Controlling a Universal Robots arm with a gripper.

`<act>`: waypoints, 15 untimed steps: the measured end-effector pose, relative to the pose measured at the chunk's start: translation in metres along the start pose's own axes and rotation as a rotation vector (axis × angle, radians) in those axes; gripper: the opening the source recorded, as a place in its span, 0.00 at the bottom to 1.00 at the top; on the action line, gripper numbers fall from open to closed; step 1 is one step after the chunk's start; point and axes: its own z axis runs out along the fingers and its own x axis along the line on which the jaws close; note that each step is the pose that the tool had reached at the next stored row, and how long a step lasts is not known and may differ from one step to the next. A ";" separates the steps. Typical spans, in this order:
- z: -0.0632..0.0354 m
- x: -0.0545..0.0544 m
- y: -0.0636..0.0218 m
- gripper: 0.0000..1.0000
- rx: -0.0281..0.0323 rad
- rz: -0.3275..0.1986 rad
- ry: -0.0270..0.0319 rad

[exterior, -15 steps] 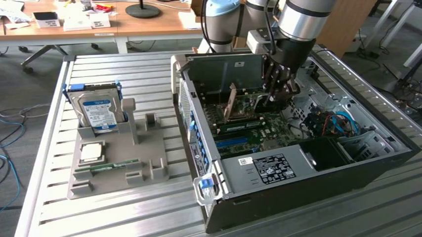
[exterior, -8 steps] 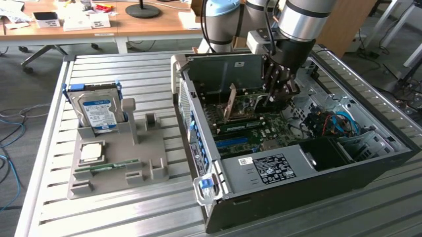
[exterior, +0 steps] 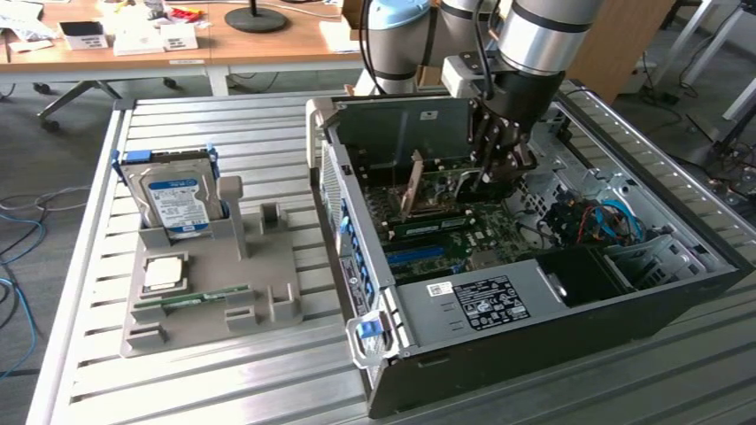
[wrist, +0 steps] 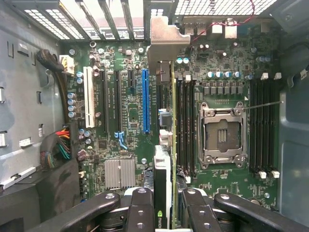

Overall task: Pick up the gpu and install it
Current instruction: 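Insert the gpu into the slot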

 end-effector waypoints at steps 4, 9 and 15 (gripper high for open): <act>0.0001 0.000 0.0024 0.27 0.0004 0.000 -0.0001; 0.0013 0.005 0.0057 0.27 0.0033 -0.005 -0.0010; 0.0040 0.008 0.0082 0.27 0.0116 -0.010 -0.0026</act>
